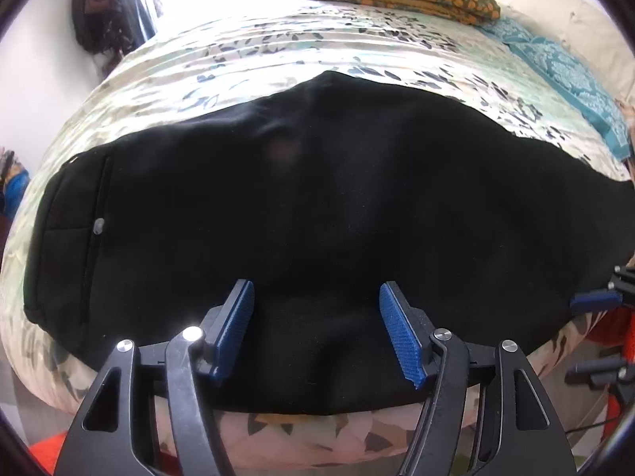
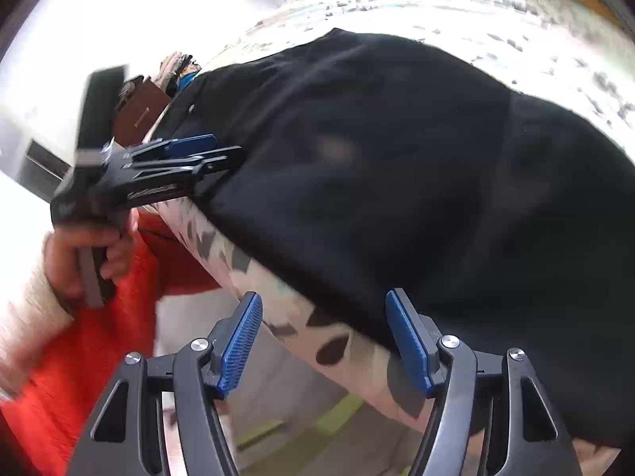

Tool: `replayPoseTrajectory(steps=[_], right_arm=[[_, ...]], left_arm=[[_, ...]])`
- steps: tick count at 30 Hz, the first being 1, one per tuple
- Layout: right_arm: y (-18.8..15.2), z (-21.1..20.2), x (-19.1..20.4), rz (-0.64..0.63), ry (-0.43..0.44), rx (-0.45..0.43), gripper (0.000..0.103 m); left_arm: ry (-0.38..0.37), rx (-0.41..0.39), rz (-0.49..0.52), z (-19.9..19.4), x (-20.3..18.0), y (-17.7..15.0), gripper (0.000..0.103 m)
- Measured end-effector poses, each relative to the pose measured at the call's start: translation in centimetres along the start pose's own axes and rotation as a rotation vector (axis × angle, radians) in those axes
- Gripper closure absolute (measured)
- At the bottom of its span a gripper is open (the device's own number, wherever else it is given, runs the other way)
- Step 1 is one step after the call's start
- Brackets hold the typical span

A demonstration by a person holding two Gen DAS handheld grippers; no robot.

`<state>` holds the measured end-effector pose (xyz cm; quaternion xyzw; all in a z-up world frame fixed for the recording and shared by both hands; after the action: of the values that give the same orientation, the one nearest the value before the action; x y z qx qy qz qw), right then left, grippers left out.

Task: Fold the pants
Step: 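Smooth the folded black trousers with both open tools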

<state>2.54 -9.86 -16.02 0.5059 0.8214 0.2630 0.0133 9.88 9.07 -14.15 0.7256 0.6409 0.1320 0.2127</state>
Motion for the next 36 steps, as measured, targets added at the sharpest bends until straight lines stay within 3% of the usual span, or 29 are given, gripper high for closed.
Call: replayPoseTrajectory(steps=[3,5,8,10,12,14,16,18,23,26,28,30,32,33,36], right_arm=[[-0.9,-1.3,0.6,-0.014,0.107,0.046,0.047],[-1.1,-4.0,-1.4,0.027,0.037,-0.047,0.046],[-2.0,-7.6,-7.6,0.222,-0.125,-0.148,0.046],[-3.5,-8.8,-11.5,0.302,-0.283,-0.13,0.046],[-4.8,-8.5,-13.6,0.284,-0.401,-0.056,0.046],[-6.6,-6.9,-14.5,0.272,-0.432,0.064,0.045],[-7.2,-7.2,-13.9,0.223,-0.474,0.046,0.044],[-7.6,-7.3,-13.7,0.218,-0.48,0.055,0.038],[-6.7,-8.6,-12.8,0.269,-0.445,-0.011,0.037],[-6.7,-10.8,-12.4,0.255,-0.535,-0.101,0.036],[-6.8,-11.4,-13.9,0.297,-0.583,-0.107,0.034],[-7.4,-11.2,-16.2,0.369,-0.599,-0.081,0.034],[-9.2,-10.3,-17.9,0.452,-0.547,-0.008,0.033],[-10.3,-10.9,-18.3,0.479,-0.512,-0.036,0.033],[-11.0,-13.0,-18.2,0.51,-0.458,-0.096,0.033]], left_arm=[[-0.062,-0.05,-0.105,-1.7,0.9,0.7,0.04],[-0.111,-0.122,-0.103,-3.3,-0.1,1.3,0.039],[-0.173,-0.182,-0.003,-4.5,-3.7,1.5,0.034],[-0.211,-0.143,0.093,-3.8,-7.1,0.9,0.034],[-0.181,-0.054,0.18,-2.1,-9.3,0.0,0.034],[-0.086,0.112,0.247,0.9,-10.4,-1.8,0.034],[-0.072,0.09,0.266,0.4,-10.6,-1.9,0.034],[-0.075,0.119,0.225,-0.2,-10.3,-1.3,0.034],[-0.109,0.01,0.124,-3.0,-10.0,-0.1,0.034],[-0.119,-0.053,0.133,-3.6,-12.0,1.0,0.024],[-0.129,-0.071,0.165,-2.9,-13.6,1.1,0.02],[-0.066,-0.007,0.214,-0.4,-14.8,0.6,0.02],[-0.009,0.087,0.221,1.0,-14.6,-1.2,0.026],[-0.023,0.051,0.21,0.5,-14.3,-1.5,0.026],[-0.029,0.06,0.192,-0.7,-13.9,-1.4,0.026]])
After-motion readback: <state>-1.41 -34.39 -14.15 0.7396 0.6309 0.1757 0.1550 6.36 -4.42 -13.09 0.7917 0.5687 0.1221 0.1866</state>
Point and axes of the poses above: each gripper's, at about its wrist camera, not at the fingertips, and z roughly the way its jaws point, x to its left, y to its top, the point moved 3 cm from there along z, roughly the way its jaws point, and after that the axes turned 9 degrees about -z, right-handed, at the moved point
